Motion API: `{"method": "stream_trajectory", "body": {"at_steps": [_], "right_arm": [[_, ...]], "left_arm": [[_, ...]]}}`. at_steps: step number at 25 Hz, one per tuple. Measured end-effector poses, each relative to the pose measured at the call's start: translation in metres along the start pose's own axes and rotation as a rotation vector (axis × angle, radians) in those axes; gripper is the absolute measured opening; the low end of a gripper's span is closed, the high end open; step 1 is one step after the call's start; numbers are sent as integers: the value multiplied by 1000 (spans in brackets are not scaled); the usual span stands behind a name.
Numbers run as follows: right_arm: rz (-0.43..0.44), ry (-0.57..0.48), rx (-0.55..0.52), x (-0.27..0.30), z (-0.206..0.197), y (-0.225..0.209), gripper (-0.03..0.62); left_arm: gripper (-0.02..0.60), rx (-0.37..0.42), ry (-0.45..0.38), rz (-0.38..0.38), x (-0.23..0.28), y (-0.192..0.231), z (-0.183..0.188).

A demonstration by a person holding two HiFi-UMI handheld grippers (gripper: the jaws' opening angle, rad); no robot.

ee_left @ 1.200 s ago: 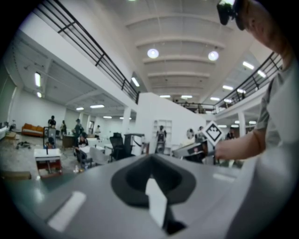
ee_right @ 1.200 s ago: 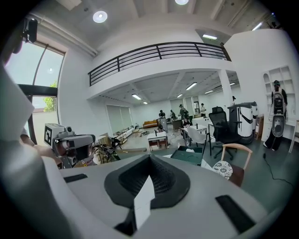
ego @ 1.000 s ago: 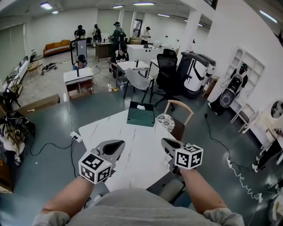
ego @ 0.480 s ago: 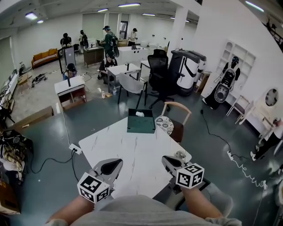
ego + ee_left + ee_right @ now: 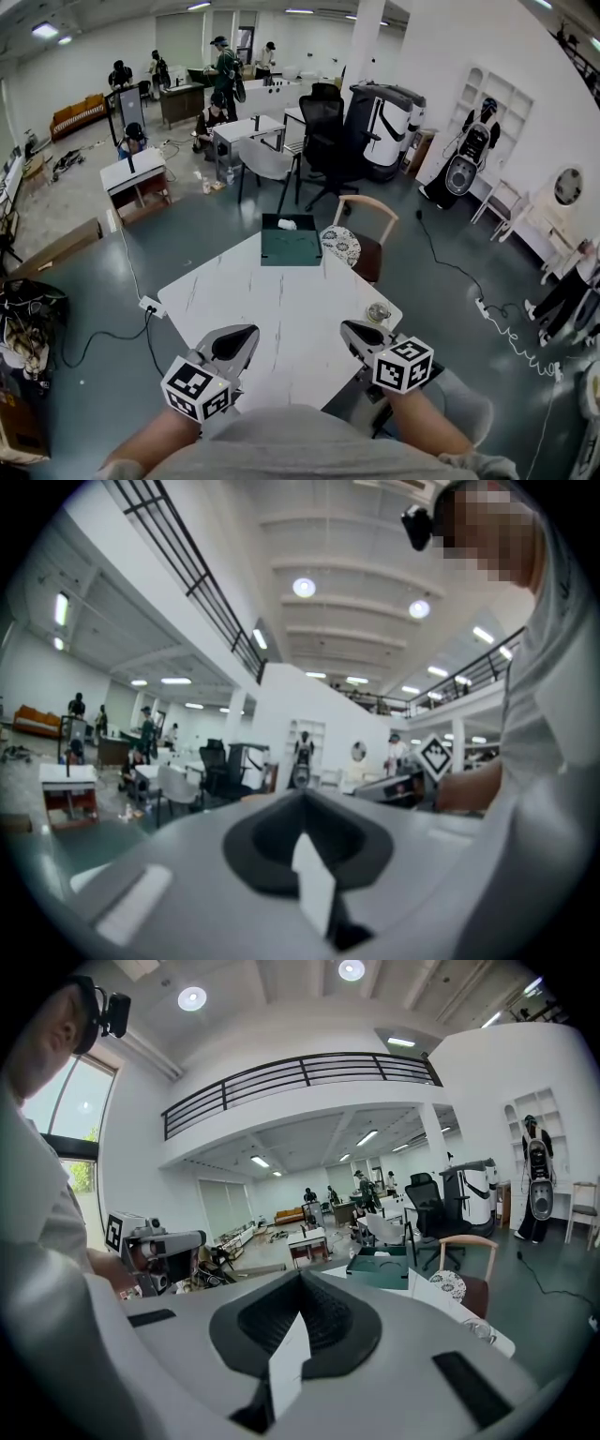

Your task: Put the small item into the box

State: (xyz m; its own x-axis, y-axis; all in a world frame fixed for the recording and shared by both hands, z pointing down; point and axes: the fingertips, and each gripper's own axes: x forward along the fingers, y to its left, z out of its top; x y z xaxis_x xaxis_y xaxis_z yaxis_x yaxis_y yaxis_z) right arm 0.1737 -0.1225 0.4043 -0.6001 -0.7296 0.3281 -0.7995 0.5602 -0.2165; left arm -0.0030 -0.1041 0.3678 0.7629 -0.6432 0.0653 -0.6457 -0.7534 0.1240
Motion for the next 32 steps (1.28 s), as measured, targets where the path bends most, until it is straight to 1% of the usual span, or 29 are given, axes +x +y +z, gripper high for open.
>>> {"method": "stream_trajectory", "body": {"at_steps": [8,15,32], "right_arm": [[6,-10,-3,0,6,-5,8],[40,-2,-30,0,8,-2,8],[29,2,-53,0,7,0,8]], "left_arm": [[6,0,-7,13,1,2,2],[5,-4,0,21,2,1,2],[5,-12,-14,18,1,4,3]]}}
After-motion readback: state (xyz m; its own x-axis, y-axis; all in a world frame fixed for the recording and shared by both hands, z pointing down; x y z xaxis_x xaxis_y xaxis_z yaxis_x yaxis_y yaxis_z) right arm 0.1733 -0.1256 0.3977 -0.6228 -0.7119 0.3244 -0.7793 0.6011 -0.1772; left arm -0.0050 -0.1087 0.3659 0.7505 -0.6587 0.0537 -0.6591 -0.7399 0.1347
